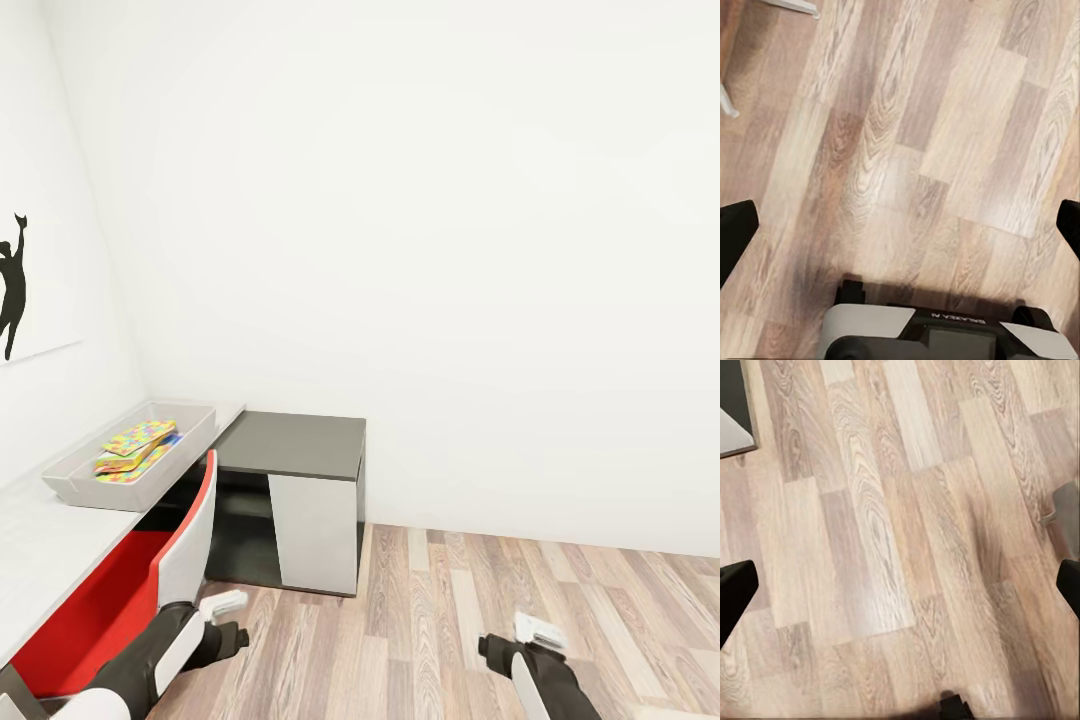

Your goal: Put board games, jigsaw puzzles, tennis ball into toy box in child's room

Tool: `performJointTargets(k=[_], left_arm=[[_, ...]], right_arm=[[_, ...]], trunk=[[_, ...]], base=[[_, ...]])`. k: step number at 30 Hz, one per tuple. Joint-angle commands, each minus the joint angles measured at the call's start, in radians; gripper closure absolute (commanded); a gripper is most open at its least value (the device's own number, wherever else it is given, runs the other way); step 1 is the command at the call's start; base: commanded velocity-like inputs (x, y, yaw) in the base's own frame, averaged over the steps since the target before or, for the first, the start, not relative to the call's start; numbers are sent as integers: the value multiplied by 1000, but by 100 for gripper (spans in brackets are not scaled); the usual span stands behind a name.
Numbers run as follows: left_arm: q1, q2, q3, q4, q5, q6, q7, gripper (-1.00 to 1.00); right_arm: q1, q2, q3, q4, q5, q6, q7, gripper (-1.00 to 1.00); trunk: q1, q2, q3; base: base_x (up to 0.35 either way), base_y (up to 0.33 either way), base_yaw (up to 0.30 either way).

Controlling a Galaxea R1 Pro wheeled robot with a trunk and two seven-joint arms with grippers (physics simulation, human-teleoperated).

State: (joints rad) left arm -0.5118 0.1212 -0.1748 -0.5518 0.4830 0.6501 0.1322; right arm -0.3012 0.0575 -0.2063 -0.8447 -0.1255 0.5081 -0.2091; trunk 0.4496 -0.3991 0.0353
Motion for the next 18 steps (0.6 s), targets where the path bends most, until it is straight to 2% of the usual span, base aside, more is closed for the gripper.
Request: performJointTargets(k=[1,5,8,12,14,18], left_arm=[[0,-3,-8,19,7,-21,31,-100],[0,-15,-9,87,0,-87,78,-100],[0,-22,-9,138,-9,-131,92,-100],[0,-29,-10,236,-63,-224,99,-100],[0,-30,-9,293,-95,-280,100,-100],[2,-33,-10,403,-114,-378,101,-100]], right_arm=[[0,0,-1,26,1,-15,-8,-100],[0,-1,1,105,17,-65,-13,-100],[0,-1,3,146,21,-87,-19,-100],[1,-4,5,226,30,-138,-23,-100],[1,-12,5,294,53,-178,-25,-100],[1,-28,5,417,104,-261,-25,-100]], trunk=[[0,-1,0],[0,-1,0],[0,-1,0],[0,-1,0],[0,-1,0],[0,-1,0]], base=[[0,0,0],[0,0,0],[0,0,0],[0,0,0],[0,0,0],[0,0,0]])
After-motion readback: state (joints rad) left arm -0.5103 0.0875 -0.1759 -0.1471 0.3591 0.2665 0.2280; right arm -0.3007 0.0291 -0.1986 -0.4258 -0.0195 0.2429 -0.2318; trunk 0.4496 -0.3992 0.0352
